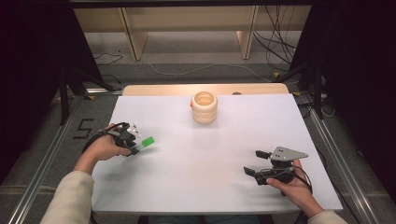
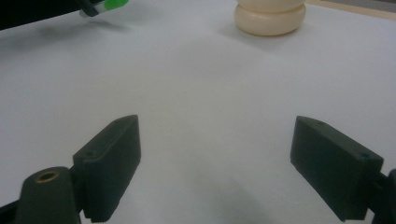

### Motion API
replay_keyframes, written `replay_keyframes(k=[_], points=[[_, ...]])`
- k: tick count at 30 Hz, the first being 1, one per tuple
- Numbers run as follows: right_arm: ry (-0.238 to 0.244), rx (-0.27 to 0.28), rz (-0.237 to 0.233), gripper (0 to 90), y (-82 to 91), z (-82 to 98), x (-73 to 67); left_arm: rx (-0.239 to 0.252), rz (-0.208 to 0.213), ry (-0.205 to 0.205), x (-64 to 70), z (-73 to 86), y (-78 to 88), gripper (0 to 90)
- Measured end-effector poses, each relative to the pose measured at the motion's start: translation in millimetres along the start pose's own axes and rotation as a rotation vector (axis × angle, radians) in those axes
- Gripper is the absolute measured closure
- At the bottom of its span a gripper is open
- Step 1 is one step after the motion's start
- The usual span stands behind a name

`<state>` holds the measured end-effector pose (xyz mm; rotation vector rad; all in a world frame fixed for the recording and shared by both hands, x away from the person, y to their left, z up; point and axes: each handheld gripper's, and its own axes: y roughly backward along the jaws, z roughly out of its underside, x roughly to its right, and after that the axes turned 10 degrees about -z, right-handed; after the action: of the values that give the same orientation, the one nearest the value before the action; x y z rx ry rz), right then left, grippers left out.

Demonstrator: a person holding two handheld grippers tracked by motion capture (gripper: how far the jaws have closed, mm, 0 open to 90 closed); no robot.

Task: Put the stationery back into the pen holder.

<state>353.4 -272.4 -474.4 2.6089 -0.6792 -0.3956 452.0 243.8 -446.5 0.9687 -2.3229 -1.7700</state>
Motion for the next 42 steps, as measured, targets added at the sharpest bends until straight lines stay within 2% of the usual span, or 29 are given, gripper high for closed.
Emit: replay_keyframes(k=[4, 11, 16, 22, 24, 28, 31, 42], points=[[-0.003, -0.001, 0.001, 17.1, 0.0, -0.1, -0.4, 0.046, -0.029, 0.034, 2.2, -2.4, 0.7, 66.4], [0.002, -0.002, 0.000, 17.1, 0.0, 0.0, -0.3, 0.147, -0.084, 0.131, 5.6, -2.2, -1.5, 66.4], [0.000, 0.003, -0.002, 17.2, -0.4, -0.1, -0.3, 0.238, -0.104, 0.220, 6.8, -1.5, -0.8, 66.4], [-0.001, 0.000, -0.003, 17.1, -0.5, -0.3, -0.8, 0.319, -0.108, 0.301, 8.4, -2.2, -0.1, 66.4], [0.004, 0.002, -0.004, 17.2, -0.8, -0.2, -0.5, 0.335, -0.100, 0.315, 9.0, -3.1, -1.6, 66.4], [0.004, 0.003, -0.005, 17.1, -0.9, -0.2, -0.4, 0.356, -0.114, 0.333, 10.3, -6.8, -2.8, 66.4], [0.000, 0.004, -0.004, 17.1, -0.8, -0.3, -0.5, 0.389, -0.114, 0.363, 12.1, -10.4, -2.8, 66.3], [0.002, 0.005, -0.007, 17.1, -0.6, -0.5, -0.5, 0.460, -0.163, 0.421, 17.4, -18.5, -4.2, 66.3]])
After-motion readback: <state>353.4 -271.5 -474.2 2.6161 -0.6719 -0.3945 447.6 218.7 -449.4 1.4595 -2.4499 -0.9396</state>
